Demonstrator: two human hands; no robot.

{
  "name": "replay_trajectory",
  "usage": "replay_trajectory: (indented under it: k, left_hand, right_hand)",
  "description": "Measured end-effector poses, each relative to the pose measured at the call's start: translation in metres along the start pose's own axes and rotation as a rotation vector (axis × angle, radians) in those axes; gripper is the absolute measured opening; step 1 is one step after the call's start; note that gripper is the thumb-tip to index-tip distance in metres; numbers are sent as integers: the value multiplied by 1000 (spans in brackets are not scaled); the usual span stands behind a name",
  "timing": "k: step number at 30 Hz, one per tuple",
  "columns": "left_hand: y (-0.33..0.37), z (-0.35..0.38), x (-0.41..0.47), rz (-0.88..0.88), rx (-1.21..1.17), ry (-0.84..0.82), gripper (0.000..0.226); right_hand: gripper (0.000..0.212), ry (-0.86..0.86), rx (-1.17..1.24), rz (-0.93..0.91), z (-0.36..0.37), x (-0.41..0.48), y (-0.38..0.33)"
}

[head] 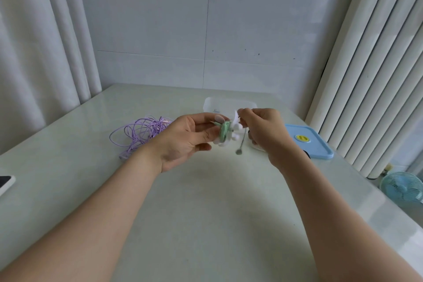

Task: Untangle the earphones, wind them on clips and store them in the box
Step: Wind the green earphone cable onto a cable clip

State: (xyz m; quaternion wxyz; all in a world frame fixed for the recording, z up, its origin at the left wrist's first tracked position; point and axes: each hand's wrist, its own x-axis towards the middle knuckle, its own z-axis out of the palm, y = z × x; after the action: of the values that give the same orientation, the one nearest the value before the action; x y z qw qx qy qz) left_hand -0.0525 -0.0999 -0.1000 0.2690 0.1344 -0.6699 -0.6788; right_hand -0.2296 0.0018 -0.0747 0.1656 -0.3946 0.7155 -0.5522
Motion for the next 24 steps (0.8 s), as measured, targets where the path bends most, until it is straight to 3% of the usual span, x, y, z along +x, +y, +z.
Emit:
replay_trajectory:
  k: [6, 10, 18, 21, 24]
  left_hand:
    - [10, -1, 3, 101, -352, 47, 33]
    - [12, 1, 3, 126, -546, 34, 38]
    - [15, 1, 2, 64, -649, 199, 31]
    - [16, 1, 2, 52, -650, 233, 31]
    - [14, -1, 4, 45, -675, 271, 29]
  right_hand:
    - [39, -272, 178, 12, 0, 1, 6]
    - [47, -390, 165, -44, 4, -2, 5]
    - [27, -464, 170, -1, 6, -7, 0]
    - [18, -440, 122, -64, 8, -10, 0]
    - [23, -423, 84, -95, 8, -11, 1]
